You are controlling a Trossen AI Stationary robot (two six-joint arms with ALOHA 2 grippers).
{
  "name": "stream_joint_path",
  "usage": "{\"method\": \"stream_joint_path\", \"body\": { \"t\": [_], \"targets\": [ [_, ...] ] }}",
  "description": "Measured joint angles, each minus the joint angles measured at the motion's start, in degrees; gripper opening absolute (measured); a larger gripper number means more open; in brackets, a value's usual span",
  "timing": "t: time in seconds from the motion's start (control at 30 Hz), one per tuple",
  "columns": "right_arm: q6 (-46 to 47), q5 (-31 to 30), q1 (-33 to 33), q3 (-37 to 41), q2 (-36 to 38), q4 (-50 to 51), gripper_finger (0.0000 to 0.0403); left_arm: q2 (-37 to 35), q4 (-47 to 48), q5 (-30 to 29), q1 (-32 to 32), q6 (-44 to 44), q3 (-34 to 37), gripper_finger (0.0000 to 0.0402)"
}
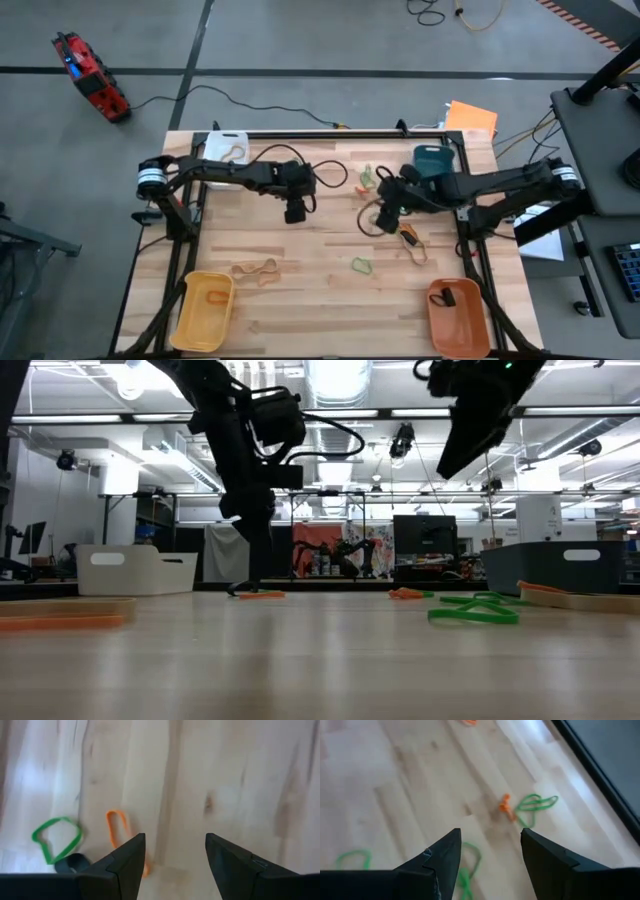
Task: Sort rubber bands into baskets
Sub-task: Put the orange rubber band into the yellow bin
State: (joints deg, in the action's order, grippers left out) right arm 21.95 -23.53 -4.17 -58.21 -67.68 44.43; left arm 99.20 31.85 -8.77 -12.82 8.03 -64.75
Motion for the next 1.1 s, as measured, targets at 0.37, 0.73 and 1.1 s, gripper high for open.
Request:
{"method": "stream_joint_path", "body": {
  "t": [0.37, 0.73, 1.1],
  "targets": [
    [3.55, -0.47, -8.83, 1.77, 5.76, -0.48, 0.0196, 0.0, -1.24, 0.78, -6.87, 2.98, 4.2, 0.0192],
    [2.86, -1.97, -9.09, 1.77, 4.95, -1.93, 0.0197, 0.02, -5.19, 2.54, -9.81, 4.98, 4.59, 0.0192],
    [2.94, -2.01, -9.09, 1.78, 4.59, -1.93, 0.0199, 4.57, -8.97, 5.06, -10.01, 4.16, 5.55, 0.0192]
  ]
}}
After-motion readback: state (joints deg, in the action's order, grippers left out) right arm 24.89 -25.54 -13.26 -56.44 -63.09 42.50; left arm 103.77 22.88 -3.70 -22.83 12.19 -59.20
